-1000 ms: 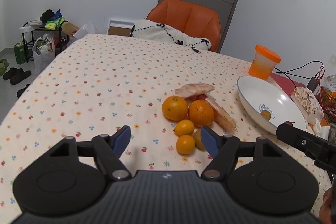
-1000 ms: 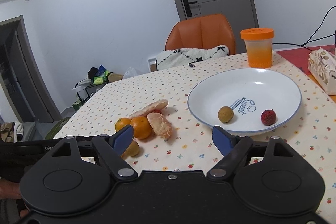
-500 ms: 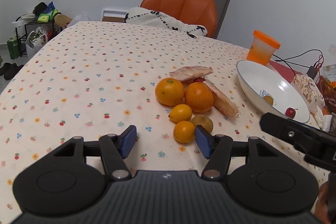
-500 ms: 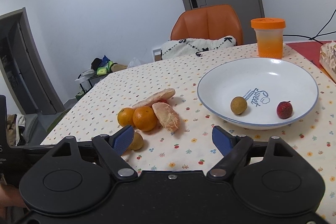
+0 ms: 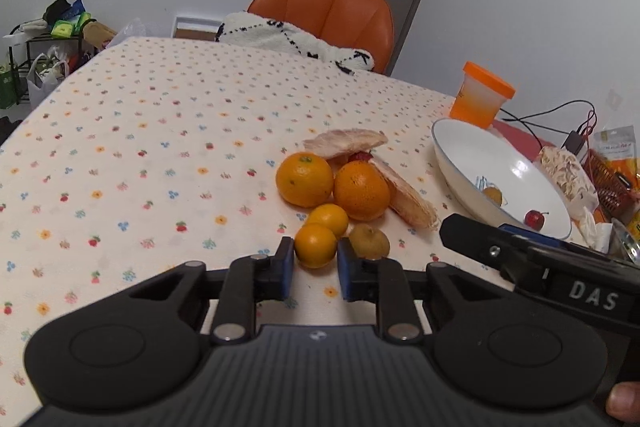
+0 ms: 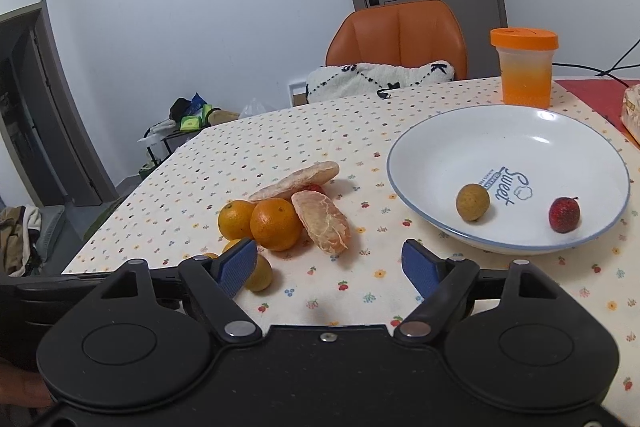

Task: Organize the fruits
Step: 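Grasp small orange fruit with left gripper while right gripper grasps peeled pomelo piece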

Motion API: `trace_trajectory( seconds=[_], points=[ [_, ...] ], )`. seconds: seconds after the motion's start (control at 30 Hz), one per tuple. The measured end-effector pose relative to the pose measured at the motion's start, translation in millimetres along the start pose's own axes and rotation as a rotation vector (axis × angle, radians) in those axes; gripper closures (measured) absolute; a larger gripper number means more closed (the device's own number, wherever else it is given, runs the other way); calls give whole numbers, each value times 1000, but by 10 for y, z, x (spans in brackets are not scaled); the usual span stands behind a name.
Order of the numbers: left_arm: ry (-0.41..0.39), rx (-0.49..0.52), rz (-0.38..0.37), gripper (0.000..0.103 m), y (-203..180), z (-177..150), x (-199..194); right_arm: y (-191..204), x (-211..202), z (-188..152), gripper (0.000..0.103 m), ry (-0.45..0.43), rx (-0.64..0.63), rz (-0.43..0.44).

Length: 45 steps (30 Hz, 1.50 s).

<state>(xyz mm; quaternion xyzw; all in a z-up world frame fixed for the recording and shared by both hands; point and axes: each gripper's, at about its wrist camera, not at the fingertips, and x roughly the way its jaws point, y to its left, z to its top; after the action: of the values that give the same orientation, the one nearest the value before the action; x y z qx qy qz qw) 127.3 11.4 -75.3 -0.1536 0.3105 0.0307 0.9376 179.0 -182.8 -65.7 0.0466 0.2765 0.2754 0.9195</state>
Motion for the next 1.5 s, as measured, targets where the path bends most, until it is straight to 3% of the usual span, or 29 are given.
trace_trajectory(
  seconds=[0.17, 0.4, 0.53, 0.9, 1.13, 1.5],
  points=[
    [-20, -8, 3, 82, 51, 65, -56, 30, 99, 15, 28, 10, -9, -9],
    [-37, -41, 19, 82, 173, 133, -71, 49, 209, 50, 41, 27, -21, -11],
    [-48, -54, 28, 82, 237, 167, -81, 64, 278, 74, 43, 32, -32, -17],
    [-54, -85, 23, 82, 375, 221, -53, 41, 466, 111, 68, 66, -34, -31],
    [-57, -96, 13, 82, 421, 244, -52, 51, 589, 147, 68, 78, -49, -51],
    [-62, -101, 27, 82, 464, 280, -47, 65, 596, 142, 79, 74, -67, -48]
  ],
)
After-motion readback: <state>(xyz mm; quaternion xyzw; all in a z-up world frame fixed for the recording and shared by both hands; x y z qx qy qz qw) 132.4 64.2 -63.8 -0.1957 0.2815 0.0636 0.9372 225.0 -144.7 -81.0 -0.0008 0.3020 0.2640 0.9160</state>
